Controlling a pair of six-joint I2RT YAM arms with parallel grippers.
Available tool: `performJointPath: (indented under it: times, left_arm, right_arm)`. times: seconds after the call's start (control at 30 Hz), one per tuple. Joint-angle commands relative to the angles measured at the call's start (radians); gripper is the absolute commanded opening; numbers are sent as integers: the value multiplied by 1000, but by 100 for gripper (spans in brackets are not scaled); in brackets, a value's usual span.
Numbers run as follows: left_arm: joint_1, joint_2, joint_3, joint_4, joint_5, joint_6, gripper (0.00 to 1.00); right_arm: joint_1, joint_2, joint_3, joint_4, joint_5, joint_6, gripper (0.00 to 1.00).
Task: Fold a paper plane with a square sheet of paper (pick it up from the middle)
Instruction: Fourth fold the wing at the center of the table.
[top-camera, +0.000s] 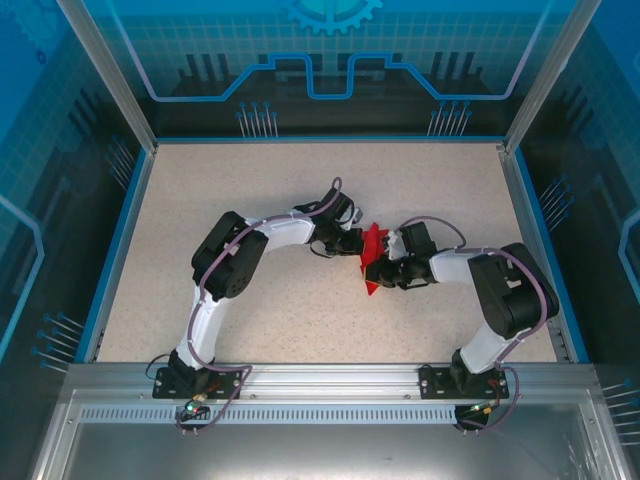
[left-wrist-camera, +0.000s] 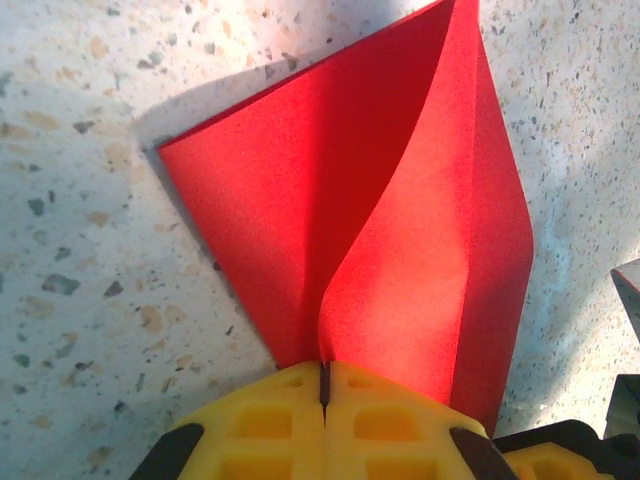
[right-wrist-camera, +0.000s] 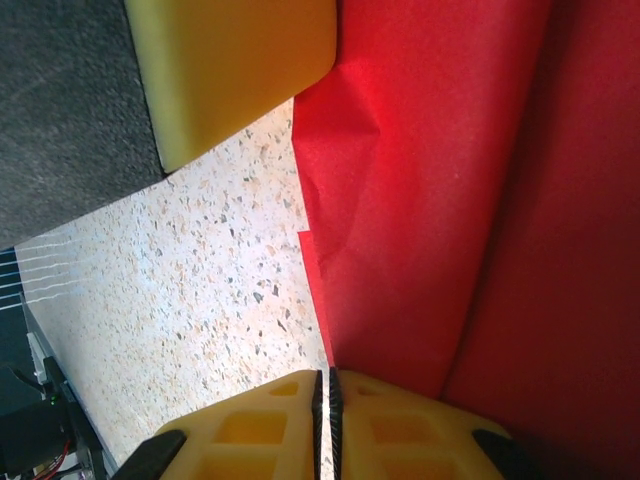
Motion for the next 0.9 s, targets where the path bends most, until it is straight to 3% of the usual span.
performJointPath:
  times: [0.0,0.27,0.57,0.73,0.87]
  left_arm:
    - [27,33,34,-54,-42,31,0]
    - [27,-18,82,-110,-79,54,7]
    - [18,-113,94,-154,-84,38,31]
    - [3,-172,69,-171,-65,7,33]
    - [-14,-139,58,-157,18,-26,25]
  right_arm:
    - [24,52,-3,-60,33,-25,13]
    - [24,68,0,-81,55,-40,13]
    - [24,69,-3,-79,52,-45,12]
    - [24,62,-4,-80,49,-48,12]
    - [24,49,-4,-94,53,-54,12]
